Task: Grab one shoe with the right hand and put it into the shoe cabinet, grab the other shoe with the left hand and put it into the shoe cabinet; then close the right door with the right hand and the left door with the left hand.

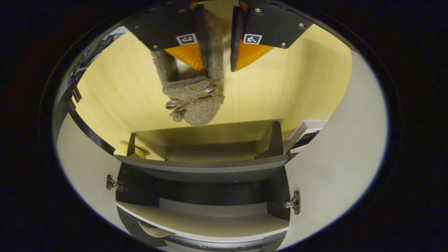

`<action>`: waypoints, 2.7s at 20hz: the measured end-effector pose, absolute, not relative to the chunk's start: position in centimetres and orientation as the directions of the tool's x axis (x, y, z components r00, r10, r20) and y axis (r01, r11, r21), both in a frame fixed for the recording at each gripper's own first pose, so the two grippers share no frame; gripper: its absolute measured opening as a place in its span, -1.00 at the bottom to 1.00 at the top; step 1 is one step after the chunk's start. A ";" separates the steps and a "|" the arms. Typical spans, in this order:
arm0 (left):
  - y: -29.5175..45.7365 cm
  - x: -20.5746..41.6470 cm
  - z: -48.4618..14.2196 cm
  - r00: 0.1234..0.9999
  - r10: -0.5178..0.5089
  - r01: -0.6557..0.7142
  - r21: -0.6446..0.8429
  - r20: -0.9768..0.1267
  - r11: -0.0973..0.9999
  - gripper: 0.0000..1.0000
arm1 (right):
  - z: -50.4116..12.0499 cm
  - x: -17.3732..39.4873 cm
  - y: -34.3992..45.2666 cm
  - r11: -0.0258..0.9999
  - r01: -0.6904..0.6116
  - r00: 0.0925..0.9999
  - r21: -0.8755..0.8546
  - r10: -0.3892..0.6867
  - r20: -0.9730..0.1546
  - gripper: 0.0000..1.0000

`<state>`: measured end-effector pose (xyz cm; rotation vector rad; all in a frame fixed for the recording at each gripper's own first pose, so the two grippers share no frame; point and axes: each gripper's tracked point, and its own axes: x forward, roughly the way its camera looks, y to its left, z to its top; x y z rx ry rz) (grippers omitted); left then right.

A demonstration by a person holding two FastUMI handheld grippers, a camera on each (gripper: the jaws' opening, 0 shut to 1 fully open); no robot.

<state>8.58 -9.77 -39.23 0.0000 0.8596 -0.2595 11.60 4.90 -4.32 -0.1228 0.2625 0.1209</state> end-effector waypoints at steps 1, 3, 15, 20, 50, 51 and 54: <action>-10.0 9.1 -39.7 0.633 -0.223 0.223 -0.100 -0.741 0.970 -0.84 | -4.3 11.5 4.8 0.985 -0.136 0.959 -0.109 0.103 -0.265 0.97; -9.9 9.4 -39.2 0.643 -0.220 0.202 -0.115 -0.734 0.973 -0.96 | -4.3 11.2 4.7 0.984 -0.137 0.959 -0.116 0.102 -0.265 0.94; -10.0 13.2 -27.9 0.781 -0.233 0.132 -0.212 -0.579 0.968 -0.96 | -3.4 10.6 3.8 0.984 -0.146 0.962 -0.105 0.117 -0.248 0.97; -10.0 15.4 -20.3 0.849 -0.237 0.130 -0.249 -0.473 0.960 -0.96 | -3.0 10.2 3.8 0.985 -0.152 0.962 -0.084 0.128 -0.241 0.94; -10.3 42.7 -3.9 0.953 -0.166 0.084 -0.304 -0.254 0.949 -0.97 | -5.0 8.8 4.6 0.994 -0.102 0.951 -0.023 0.091 -0.294 0.97; -10.7 43.0 -4.1 0.953 -0.164 0.084 -0.298 -0.255 0.951 -0.97 | -5.0 8.7 4.5 0.995 -0.097 0.952 -0.024 0.085 -0.294 0.97; -11.6 43.0 -4.4 0.952 -0.149 0.078 -0.261 -0.266 0.962 -0.96 | -5.1 8.6 4.3 0.996 -0.081 0.953 -0.020 0.072 -0.295 0.97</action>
